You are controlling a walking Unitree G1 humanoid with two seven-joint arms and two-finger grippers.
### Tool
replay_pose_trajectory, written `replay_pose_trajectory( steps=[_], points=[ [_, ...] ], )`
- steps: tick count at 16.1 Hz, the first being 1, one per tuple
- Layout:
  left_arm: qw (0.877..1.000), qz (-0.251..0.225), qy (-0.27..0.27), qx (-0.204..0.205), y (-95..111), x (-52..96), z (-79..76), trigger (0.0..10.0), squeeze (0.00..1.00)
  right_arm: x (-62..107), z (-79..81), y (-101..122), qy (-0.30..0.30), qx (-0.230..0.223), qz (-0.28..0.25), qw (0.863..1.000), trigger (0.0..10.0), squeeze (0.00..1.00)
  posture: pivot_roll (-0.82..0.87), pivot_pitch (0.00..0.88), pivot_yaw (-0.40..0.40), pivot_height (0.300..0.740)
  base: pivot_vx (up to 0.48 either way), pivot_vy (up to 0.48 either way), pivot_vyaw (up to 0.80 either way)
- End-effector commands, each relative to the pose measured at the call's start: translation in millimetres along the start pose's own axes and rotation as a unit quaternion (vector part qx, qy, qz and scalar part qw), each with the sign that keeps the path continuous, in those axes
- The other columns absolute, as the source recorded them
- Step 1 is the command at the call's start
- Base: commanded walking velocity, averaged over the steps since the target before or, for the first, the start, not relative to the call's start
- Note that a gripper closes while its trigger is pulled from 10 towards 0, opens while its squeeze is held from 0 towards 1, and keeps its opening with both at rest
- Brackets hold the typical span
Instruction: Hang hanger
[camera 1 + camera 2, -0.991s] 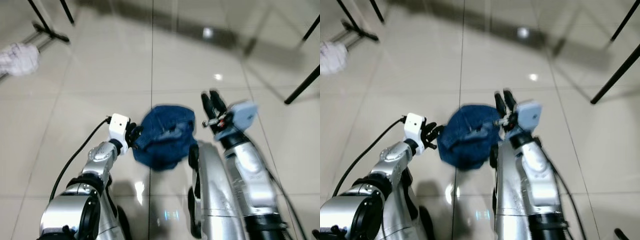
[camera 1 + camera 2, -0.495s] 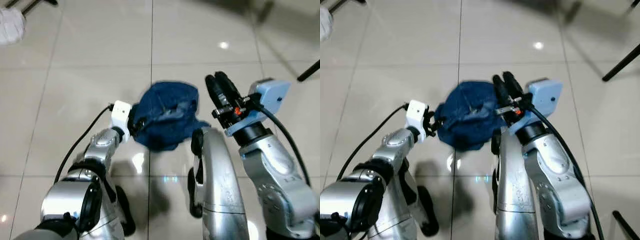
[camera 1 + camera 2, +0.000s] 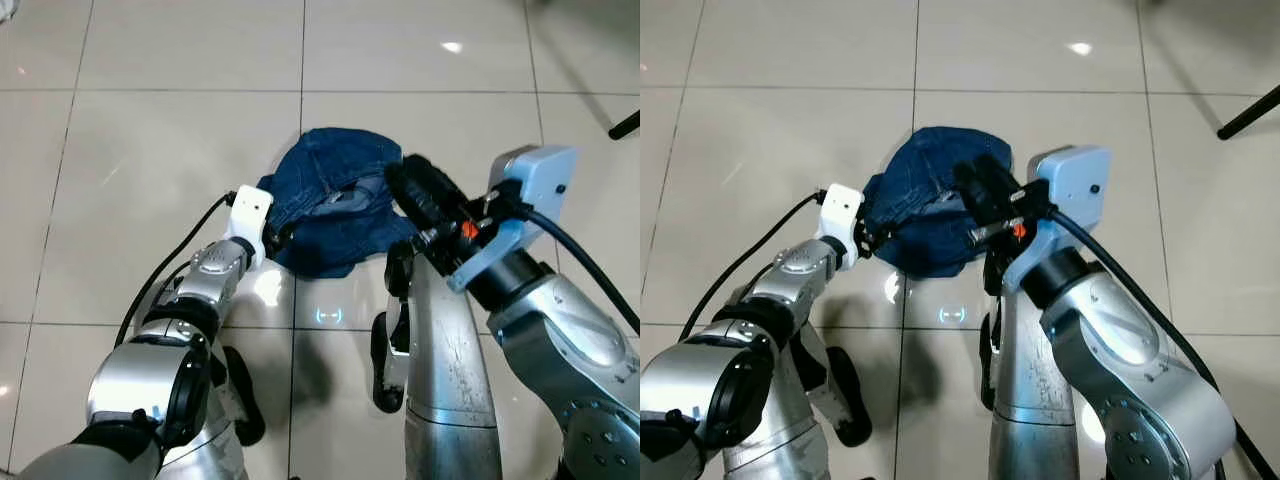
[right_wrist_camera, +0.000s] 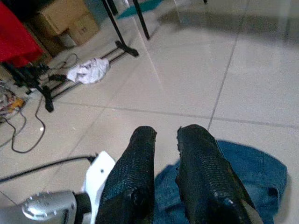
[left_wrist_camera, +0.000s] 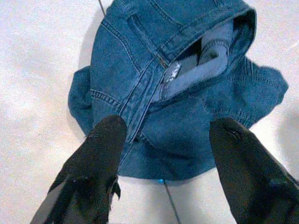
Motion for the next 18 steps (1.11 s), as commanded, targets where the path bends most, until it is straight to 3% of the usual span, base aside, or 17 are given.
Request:
replay_pose_trajectory(
  steps=[1, 2, 4, 5, 8, 11, 16, 18],
  points=[
    [1.0, 0.004, -0.006, 0.018, -11, 3.4, -4.5, 10.0, 0.0, 8.2, -7.9, 0, -0.025, 0.009, -0.001, 1.0, 10.0, 0.0, -0.37, 0.535, 0.05, 0.423, 0.0, 0.0, 0.0],
    [1.0, 0.004, -0.006, 0.018, -11, 3.4, -4.5, 10.0, 0.0, 8.2, -7.9, 0, -0.025, 0.009, -0.001, 1.0, 10.0, 0.0, -0.37, 0.535, 0.05, 0.423, 0.0, 0.0, 0.0],
    [0.999, -0.017, -0.01, 0.032, -11, 6.0, -5.9, 10.0, 0.0, 19.7, -32.3, -8, -0.078, 0.012, 0.0, 0.997, 10.0, 0.0, -0.34, 0.495, 0.068, 0.423, 0.0, 0.0, 0.0],
    [0.999, -0.025, -0.012, 0.044, -17, 10.3, -7.0, 10.0, 0.0, 31.9, -50.8, -26, -0.12, 0.005, 0.019, 0.993, 10.0, 0.0, -0.33, 0.464, 0.078, 0.423, 0.0, 0.0, 0.0],
    [0.997, -0.02, 0.001, 0.068, -30, 16.5, -2.8, 10.0, 0.0, 42.6, -68.5, -52, -0.167, 0.005, 0.047, 0.985, 10.0, 0.0, -0.31, 0.45, 0.082, 0.423, 0.0, 0.0, 0.0],
    [0.997, -0.016, -0.002, 0.072, -39, 20.3, -6.6, 10.0, 0.0, 39.9, -69.1, -59, -0.163, -0.007, 0.044, 0.986, 10.0, 0.0, -0.29, 0.443, 0.067, 0.399, 0.0, 0.0, 0.0],
    [0.996, -0.057, -0.008, 0.061, -15, 15.1, -7.2, 10.0, 0.0, 34.2, -66.8, -52, -0.146, 0.007, 0.013, 0.989, 10.0, 0.0, -0.3, 0.435, 0.057, 0.359, 0.0, 0.0, 0.0],
    [0.996, -0.075, -0.016, 0.039, -3, 13.2, -4.4, 10.0, 0.0, 30.4, -64.5, -45, -0.14, 0.012, -0.001, 0.99, 10.0, 0.0, -0.3, 0.435, 0.057, 0.339, 0.0, 0.0, 0.0]
  ],
)
Point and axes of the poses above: a point about 5 cm out from each wrist's last joint towards the gripper, its own x axis pointing back from the gripper into the wrist, its own y axis along the axis of the wrist's last joint, z = x × y, the point moved 6 cm from there along -x, pointing out of the wrist towards the gripper, and after that the axes turned 15 degrees about -x, right-handed, at the moved point
